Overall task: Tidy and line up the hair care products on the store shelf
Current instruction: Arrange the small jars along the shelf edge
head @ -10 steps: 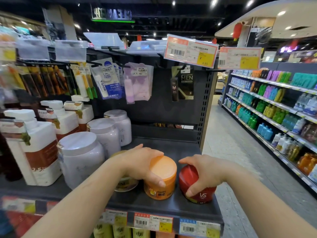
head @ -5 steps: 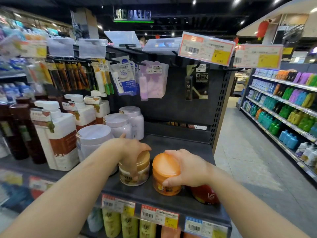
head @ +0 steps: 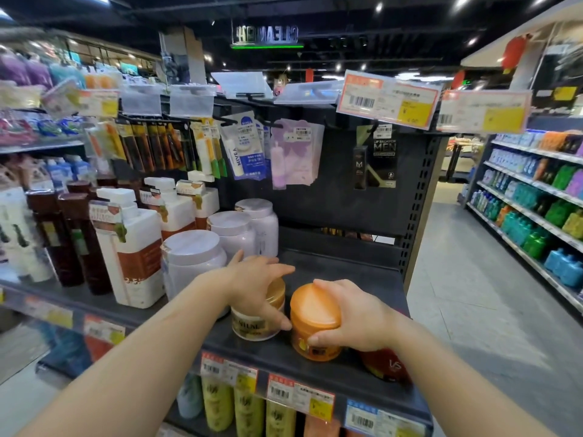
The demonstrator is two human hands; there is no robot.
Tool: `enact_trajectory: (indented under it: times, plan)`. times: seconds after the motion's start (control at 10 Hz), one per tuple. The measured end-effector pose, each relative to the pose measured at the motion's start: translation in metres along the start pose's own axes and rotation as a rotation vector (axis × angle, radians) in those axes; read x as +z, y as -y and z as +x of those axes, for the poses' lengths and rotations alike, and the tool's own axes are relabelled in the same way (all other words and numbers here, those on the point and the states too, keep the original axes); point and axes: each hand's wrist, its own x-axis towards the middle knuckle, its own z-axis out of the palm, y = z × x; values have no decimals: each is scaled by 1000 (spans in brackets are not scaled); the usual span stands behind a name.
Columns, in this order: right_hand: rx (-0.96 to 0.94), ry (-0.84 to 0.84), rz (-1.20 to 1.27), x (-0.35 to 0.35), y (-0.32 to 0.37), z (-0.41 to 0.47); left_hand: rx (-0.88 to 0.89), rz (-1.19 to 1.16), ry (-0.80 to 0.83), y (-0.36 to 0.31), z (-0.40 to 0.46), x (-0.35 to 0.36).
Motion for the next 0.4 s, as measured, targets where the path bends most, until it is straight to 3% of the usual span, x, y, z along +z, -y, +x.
enact_trajectory:
  times: [0.3,0.4]
  plan:
    - [13,-306,148,5,31,-30,176,-563,-407,-14,-28,17]
    - [41,-455,166,12,55,-44,230,-643,-503,-16,-46,21]
